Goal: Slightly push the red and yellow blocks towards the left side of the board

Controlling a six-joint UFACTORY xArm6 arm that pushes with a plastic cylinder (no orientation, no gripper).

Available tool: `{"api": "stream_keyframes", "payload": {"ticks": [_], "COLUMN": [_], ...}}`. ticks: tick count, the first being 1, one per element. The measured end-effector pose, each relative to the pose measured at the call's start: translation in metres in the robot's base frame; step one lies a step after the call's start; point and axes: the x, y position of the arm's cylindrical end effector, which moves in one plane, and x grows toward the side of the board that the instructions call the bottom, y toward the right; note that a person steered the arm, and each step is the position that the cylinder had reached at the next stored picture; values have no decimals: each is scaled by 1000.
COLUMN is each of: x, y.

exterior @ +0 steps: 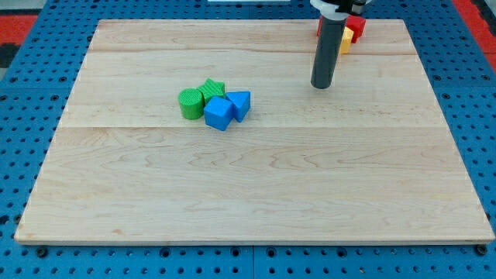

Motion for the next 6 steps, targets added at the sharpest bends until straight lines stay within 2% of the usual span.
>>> {"api": "stream_keyframes", "payload": {"ticks": [4, 6], "x": [-3, -50], "y": [1, 67]}}
